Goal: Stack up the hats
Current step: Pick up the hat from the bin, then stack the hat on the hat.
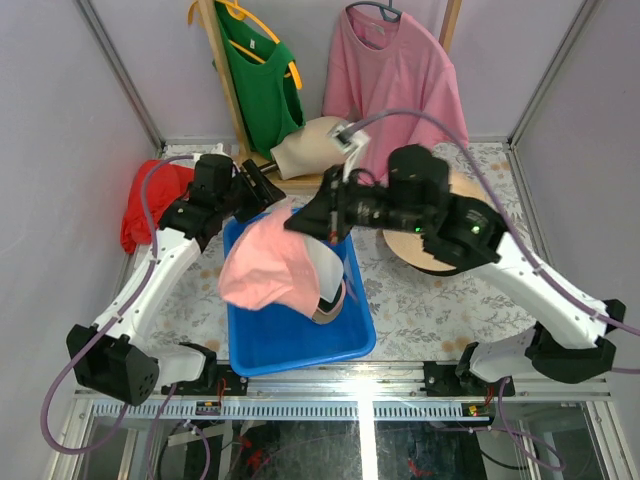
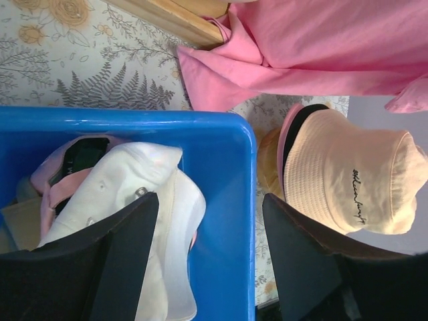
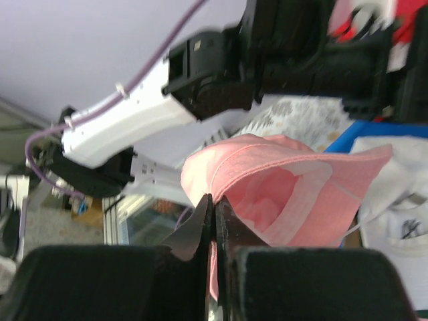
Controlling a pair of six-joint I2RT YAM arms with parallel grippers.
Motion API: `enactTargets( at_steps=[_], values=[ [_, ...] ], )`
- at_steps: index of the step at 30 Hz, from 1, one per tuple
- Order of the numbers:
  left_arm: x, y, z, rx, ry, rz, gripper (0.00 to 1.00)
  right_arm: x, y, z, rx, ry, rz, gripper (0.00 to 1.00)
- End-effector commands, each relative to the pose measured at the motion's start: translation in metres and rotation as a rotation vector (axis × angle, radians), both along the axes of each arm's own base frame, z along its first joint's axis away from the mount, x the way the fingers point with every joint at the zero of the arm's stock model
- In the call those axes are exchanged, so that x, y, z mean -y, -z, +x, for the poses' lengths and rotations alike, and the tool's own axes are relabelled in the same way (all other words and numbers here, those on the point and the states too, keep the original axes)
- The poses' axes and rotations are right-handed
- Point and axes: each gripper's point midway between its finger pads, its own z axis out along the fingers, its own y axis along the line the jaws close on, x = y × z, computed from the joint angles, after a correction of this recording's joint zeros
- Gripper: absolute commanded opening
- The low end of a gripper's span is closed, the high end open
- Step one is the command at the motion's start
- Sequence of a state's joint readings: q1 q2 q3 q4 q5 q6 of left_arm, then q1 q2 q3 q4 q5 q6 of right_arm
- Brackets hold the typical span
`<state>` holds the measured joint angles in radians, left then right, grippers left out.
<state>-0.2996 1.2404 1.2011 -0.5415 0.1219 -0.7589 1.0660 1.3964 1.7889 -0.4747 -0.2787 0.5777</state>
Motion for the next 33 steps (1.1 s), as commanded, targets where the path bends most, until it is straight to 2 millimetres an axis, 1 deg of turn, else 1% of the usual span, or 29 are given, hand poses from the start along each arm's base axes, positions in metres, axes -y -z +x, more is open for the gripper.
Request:
enactTargets(
  at_steps=[1,3,6,7,10,12,14,15,16,18,21,24,27,29,33],
  values=[
    [0.013,-0.026,0.02,0.067,0.012,-0.087,0.64,0.044,-0.072,0.03,0.1,0.145,0.21,0.0],
    [0.017,-0.027,0.025,0.07,0.016,-0.096,0.64,0.064,-0.081,0.053,0.136,0.233,0.249,0.0],
    [0.028,-0.032,0.032,0.079,0.033,-0.097,0.64,0.092,-0.084,0.091,0.157,0.356,0.298,0.0],
    [0.032,-0.031,0.035,0.077,0.038,-0.092,0.64,0.107,-0.088,0.105,0.171,0.412,0.321,0.0],
    [0.044,-0.032,0.04,0.079,0.057,-0.089,0.64,0.14,-0.079,0.143,0.177,0.547,0.368,0.0],
    [0.053,-0.032,0.043,0.081,0.07,-0.089,0.64,0.169,-0.071,0.168,0.162,0.644,0.407,0.0],
    [0.067,-0.029,0.046,0.075,0.094,-0.088,0.64,0.198,-0.055,0.19,0.107,0.726,0.467,0.0],
    [0.073,-0.028,0.048,0.071,0.105,-0.086,0.64,0.212,-0.044,0.199,0.076,0.764,0.495,0.0],
    [0.078,-0.026,0.049,0.067,0.113,-0.082,0.64,0.225,-0.023,0.208,0.035,0.799,0.506,0.0],
    [0.09,-0.024,0.052,0.066,0.133,-0.08,0.64,0.249,-0.001,0.214,0.002,0.855,0.527,0.0],
    [0.104,-0.019,0.054,0.06,0.156,-0.074,0.64,0.276,0.025,0.214,-0.04,0.907,0.56,0.0],
    [0.116,-0.013,0.056,0.053,0.175,-0.075,0.63,0.294,0.03,0.207,-0.048,0.921,0.592,0.0],
    [0.13,-0.01,0.057,0.05,0.2,-0.072,0.64,0.305,0.026,0.197,-0.03,0.942,0.596,0.0],
    [0.141,-0.009,0.056,0.049,0.218,-0.07,0.63,0.309,0.024,0.19,-0.028,0.948,0.6,0.0],
    [0.161,-0.01,0.054,0.054,0.254,-0.073,0.64,0.311,0.035,0.182,-0.054,0.96,0.584,0.0]
  ],
)
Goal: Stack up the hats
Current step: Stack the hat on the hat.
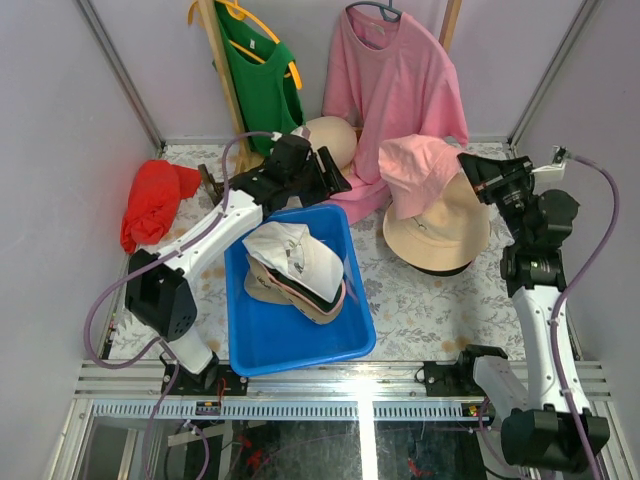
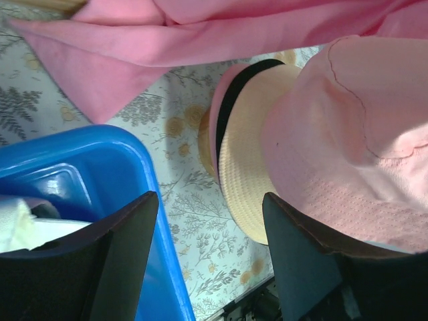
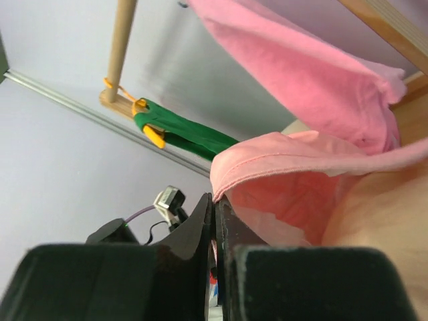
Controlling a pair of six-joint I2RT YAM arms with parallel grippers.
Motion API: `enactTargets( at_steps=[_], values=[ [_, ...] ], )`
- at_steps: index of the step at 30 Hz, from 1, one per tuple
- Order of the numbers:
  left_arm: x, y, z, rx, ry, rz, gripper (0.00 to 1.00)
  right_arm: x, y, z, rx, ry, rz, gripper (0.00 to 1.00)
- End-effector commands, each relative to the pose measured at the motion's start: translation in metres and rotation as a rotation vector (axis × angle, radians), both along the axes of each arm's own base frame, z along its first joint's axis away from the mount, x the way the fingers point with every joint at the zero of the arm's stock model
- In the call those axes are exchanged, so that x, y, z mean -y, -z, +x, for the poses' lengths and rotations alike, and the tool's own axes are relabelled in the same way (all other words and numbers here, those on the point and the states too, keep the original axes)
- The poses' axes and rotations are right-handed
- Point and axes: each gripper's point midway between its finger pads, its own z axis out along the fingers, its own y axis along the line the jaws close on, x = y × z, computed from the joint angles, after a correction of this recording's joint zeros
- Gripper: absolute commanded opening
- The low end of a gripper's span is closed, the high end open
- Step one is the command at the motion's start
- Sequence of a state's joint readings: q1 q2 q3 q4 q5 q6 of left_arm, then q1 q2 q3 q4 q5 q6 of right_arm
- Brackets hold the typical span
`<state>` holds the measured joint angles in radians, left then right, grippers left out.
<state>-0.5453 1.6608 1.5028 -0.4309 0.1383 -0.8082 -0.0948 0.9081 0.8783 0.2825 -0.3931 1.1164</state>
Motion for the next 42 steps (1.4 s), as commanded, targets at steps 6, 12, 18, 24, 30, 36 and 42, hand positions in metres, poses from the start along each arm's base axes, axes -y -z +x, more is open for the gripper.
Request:
enactTargets(
  at_steps=[6,12,18,24,30,36,42],
  values=[
    [0.044,-0.033,0.011,0.108,0.043,-0.076,0.64,-0.004,0.012,-0.03,0.023,-0.031,-0.004,0.0],
    [0.058,-0.045,0.013,0.132,0.064,-0.109,0.65,0.005,0.024,-0.037,0.005,0.034,-0.04,0.0],
    [0.064,-0.071,0.008,0.208,0.088,-0.181,0.66,0.025,0.032,-0.046,-0.032,0.164,-0.078,0.0],
    [0.097,-0.075,-0.004,0.222,0.2,-0.207,0.67,0.038,0.043,-0.051,-0.088,0.244,-0.092,0.0],
    [0.117,-0.074,-0.008,0.239,0.241,-0.192,0.67,0.052,0.059,-0.055,-0.167,0.318,-0.111,0.0],
    [0.127,-0.075,-0.012,0.256,0.272,-0.178,0.67,0.062,0.073,-0.055,-0.22,0.368,-0.11,0.0],
    [0.136,-0.077,-0.018,0.268,0.306,-0.186,0.62,0.075,0.084,-0.057,-0.273,0.438,-0.114,0.0]
  ],
)
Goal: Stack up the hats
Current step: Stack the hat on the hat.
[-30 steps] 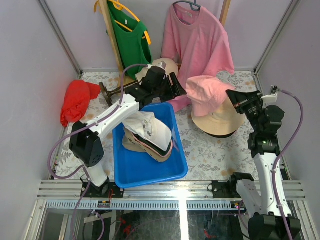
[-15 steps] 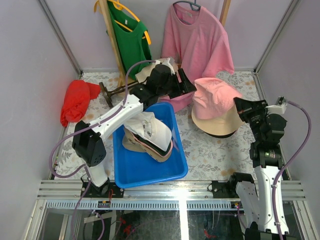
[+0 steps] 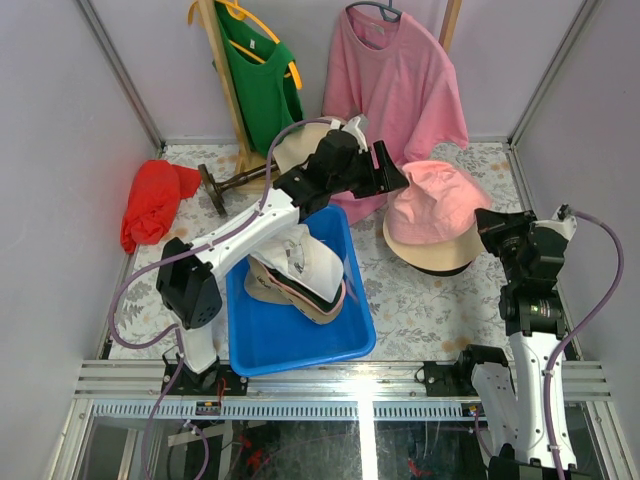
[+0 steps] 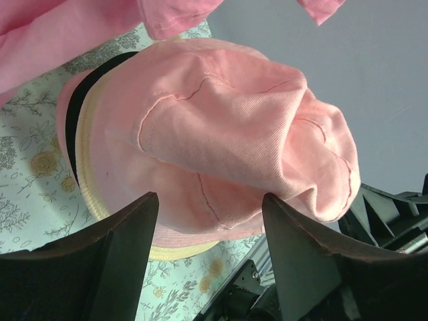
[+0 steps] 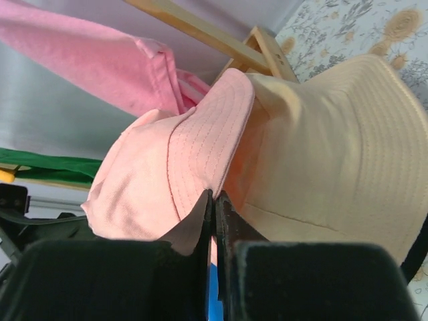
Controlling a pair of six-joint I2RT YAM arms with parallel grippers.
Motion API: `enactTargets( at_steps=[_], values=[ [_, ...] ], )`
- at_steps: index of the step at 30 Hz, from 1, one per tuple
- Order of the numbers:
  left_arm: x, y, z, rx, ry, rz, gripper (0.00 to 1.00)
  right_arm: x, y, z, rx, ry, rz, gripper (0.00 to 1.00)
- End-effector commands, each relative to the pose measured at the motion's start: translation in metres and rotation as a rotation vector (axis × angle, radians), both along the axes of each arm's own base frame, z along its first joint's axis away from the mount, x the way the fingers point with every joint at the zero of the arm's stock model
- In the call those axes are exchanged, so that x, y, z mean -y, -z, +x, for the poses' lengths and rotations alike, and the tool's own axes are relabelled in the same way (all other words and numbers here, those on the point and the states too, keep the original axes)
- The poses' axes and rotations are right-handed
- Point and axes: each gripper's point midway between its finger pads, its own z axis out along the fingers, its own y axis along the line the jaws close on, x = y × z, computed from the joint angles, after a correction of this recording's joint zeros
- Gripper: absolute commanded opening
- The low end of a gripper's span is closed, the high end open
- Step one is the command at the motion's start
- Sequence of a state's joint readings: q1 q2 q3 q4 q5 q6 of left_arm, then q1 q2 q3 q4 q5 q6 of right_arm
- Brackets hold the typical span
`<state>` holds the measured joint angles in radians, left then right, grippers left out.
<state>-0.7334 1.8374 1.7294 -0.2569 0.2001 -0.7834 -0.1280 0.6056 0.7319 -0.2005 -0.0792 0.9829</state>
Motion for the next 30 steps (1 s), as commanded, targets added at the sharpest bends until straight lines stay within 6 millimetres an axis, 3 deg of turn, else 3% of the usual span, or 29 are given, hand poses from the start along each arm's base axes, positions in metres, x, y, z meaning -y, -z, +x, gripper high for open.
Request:
enactTargets(
  at_steps=[1,12,19,30],
  values=[
    [0.016,-0.028,-0.004,0.089,0.061,-0.051,0.61,0.019,-0.016,-0.003,0.027,0.098,-0.029,0.0],
    [0.038,-0.029,-0.021,0.117,0.164,-0.053,0.3,0.036,0.019,-0.004,-0.084,0.22,0.043,0.0],
    [0.043,-0.028,-0.026,0.136,0.184,-0.042,0.19,0.046,0.053,-0.009,-0.173,0.296,0.073,0.0],
    [0.048,-0.056,-0.036,0.208,0.212,-0.087,0.06,0.06,0.067,-0.018,-0.229,0.373,0.046,0.0]
  ],
)
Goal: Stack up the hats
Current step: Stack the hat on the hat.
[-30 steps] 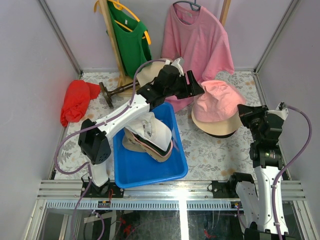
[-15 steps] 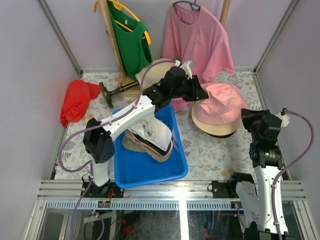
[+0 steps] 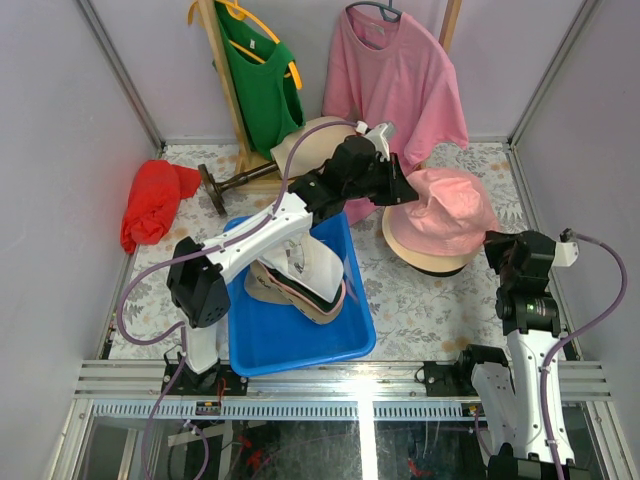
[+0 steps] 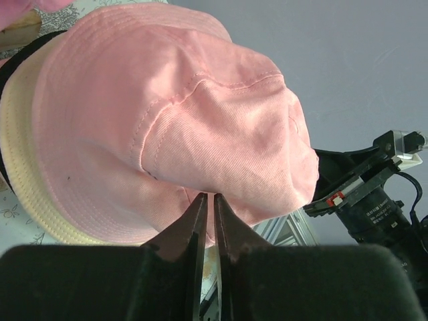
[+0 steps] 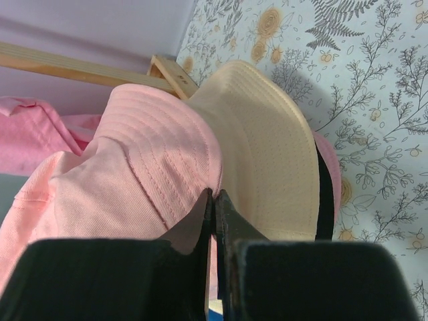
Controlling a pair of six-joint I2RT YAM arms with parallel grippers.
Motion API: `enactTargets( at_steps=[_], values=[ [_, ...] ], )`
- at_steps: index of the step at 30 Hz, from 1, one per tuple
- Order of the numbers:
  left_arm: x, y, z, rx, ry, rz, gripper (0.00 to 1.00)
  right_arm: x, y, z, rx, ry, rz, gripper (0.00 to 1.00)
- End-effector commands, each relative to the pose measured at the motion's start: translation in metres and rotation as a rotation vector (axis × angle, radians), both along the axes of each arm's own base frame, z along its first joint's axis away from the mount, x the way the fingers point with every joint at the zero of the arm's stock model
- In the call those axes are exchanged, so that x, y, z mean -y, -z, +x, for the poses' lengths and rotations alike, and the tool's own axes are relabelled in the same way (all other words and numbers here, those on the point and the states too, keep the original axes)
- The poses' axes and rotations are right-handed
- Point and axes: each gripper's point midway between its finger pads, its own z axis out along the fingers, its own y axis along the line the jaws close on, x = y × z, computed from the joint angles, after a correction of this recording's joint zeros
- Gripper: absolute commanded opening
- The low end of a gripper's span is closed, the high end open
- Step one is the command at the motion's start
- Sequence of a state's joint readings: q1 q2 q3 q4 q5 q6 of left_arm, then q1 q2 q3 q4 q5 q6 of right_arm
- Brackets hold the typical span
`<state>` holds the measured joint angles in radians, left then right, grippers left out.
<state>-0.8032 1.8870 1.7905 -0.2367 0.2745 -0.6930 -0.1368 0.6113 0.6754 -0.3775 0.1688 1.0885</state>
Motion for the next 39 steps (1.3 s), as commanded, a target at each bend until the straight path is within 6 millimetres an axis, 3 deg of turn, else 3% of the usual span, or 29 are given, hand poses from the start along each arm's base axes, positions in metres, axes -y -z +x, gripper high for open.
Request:
enactTargets(
  at_steps=[1,6,10,16,21,23,27,32,39],
  values=[
    [0.011,-0.052,-0.008,0.125,0.051,-0.103,0.06,0.018,-0.001,-0.004,-0.008,0.094,-0.027,0.0],
    [0.021,-0.055,-0.009,0.127,0.075,-0.119,0.03,0.021,0.002,-0.003,-0.052,0.101,-0.048,0.01],
    [0.031,-0.044,-0.012,0.099,0.11,-0.093,0.02,0.023,0.011,-0.001,-0.095,0.1,-0.06,0.04],
    [0.015,-0.051,-0.012,0.145,0.067,-0.076,0.07,0.026,0.004,0.007,-0.106,0.096,-0.08,0.15],
    [0.006,-0.063,-0.007,0.169,0.028,-0.079,0.23,0.027,-0.013,0.017,-0.101,0.079,-0.099,0.29],
    [0.0,-0.063,-0.003,0.166,0.005,-0.083,0.36,0.027,-0.021,0.02,-0.091,0.074,-0.109,0.36],
    [-0.018,-0.065,0.009,0.159,-0.063,-0.1,0.48,0.03,-0.027,0.022,-0.093,0.076,-0.121,0.43],
    [-0.04,-0.059,0.022,0.126,-0.129,-0.12,0.56,0.032,-0.03,0.026,-0.095,0.075,-0.127,0.45],
    [-0.048,-0.043,0.034,0.069,-0.146,-0.136,0.61,0.037,-0.036,0.029,-0.087,0.087,-0.13,0.48]
  ],
)
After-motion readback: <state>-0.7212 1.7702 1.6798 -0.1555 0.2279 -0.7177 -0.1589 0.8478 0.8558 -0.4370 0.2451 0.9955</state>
